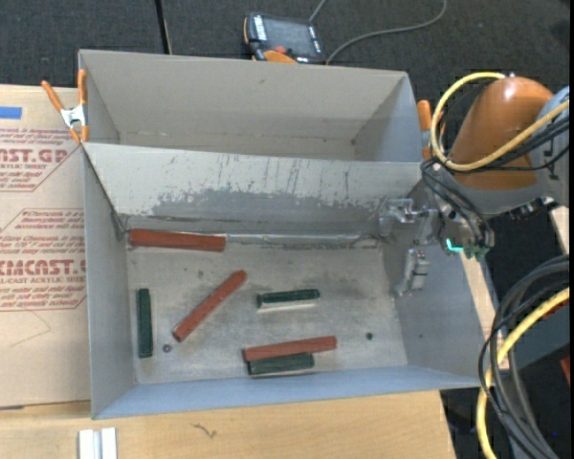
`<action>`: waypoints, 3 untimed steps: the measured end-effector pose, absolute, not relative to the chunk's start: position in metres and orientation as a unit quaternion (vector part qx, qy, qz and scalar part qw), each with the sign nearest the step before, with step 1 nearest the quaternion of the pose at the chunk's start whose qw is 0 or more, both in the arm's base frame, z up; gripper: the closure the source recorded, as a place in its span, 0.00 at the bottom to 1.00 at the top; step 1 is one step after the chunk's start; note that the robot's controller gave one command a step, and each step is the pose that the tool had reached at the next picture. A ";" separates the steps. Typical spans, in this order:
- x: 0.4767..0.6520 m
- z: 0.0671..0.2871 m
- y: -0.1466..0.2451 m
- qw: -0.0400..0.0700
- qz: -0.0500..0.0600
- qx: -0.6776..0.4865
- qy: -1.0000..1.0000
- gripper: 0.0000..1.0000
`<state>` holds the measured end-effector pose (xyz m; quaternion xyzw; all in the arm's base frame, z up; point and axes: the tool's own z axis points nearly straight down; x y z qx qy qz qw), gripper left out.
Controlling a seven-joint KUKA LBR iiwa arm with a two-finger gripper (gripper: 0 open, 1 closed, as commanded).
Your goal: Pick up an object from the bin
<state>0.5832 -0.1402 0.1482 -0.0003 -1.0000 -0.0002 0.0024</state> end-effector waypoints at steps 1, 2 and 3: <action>0.557 0.085 -0.090 0.003 -0.001 -0.171 -0.985 0.00; 0.520 0.211 -0.077 -0.004 0.000 -0.050 -0.999 0.00; 0.482 0.081 0.019 0.002 -0.001 0.007 -1.000 0.00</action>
Offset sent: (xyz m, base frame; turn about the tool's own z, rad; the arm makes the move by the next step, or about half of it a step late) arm -0.0243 0.0470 -0.0605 0.3447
